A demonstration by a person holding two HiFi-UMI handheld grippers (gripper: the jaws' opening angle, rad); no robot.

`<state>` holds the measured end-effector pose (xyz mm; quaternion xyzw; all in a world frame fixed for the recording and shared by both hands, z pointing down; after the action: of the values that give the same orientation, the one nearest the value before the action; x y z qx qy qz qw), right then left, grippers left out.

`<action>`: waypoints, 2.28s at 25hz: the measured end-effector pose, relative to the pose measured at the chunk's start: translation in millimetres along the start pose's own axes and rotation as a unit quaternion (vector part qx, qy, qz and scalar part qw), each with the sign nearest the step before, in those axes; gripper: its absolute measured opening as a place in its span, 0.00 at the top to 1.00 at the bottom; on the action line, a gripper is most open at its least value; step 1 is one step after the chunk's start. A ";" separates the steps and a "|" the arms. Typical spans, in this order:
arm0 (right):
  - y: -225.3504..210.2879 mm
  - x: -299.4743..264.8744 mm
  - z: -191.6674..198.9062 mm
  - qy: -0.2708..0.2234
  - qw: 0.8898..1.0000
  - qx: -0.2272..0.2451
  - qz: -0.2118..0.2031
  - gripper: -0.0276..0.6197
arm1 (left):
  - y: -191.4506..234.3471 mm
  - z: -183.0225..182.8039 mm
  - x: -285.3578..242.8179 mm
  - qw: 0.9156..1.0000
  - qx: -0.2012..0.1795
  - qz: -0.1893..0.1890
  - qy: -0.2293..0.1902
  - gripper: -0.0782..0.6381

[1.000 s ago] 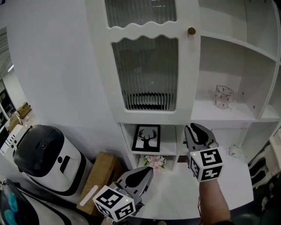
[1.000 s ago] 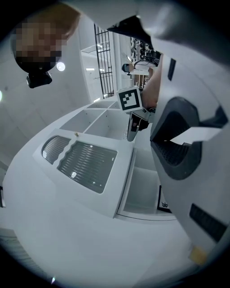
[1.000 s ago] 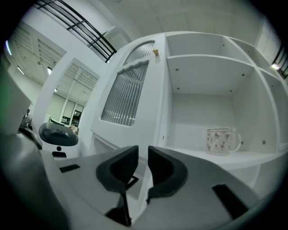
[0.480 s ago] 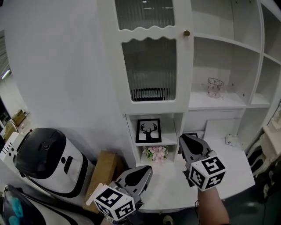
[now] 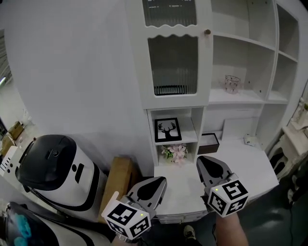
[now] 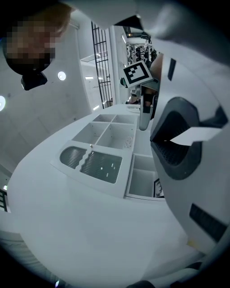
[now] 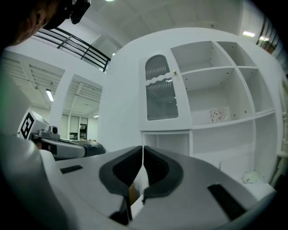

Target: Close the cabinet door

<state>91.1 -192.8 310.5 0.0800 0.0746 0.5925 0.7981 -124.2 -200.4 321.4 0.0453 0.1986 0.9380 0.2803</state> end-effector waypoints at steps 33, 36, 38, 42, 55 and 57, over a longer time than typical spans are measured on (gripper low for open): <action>24.6 158.5 17.8 0.032 0.998 0.013 -0.049 0.95 | -117.1 62.6 41.3 0.999 0.030 -0.035 -0.021 0.88; 19.0 173.6 23.1 0.027 0.998 0.007 -0.058 0.95 | -134.4 70.7 39.9 0.998 0.028 -0.044 -0.021 0.88; 15.7 182.7 25.6 0.023 0.998 0.004 -0.064 0.95 | -145.4 75.7 39.4 0.998 0.025 -0.048 -0.021 0.88; 12.6 197.8 26.4 0.015 0.997 0.002 -0.075 0.95 | -164.9 81.0 40.1 0.998 0.019 -0.055 -0.022 0.88; 4.8 238.6 20.7 0.002 0.995 0.018 -0.094 0.95 | -211.0 91.1 43.7 0.997 0.011 -0.060 -0.038 0.88; 5.2 242.7 18.2 -0.002 0.995 0.021 -0.095 0.95 | -215.8 90.6 45.5 0.997 0.008 -0.060 -0.042 0.88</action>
<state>159.7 40.3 323.5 0.0900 0.0929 0.5124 0.8489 -35.0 20.7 317.4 0.0753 0.1968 0.9151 0.3439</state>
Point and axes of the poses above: the fingertips, and each gripper's own axes: x backward along the fingers, y to its left, z out of its underside, the point moved 8 cm from there along x, backward along the fingers, and after that the axes turned 14 degrees about x, right-handed, at the moved point
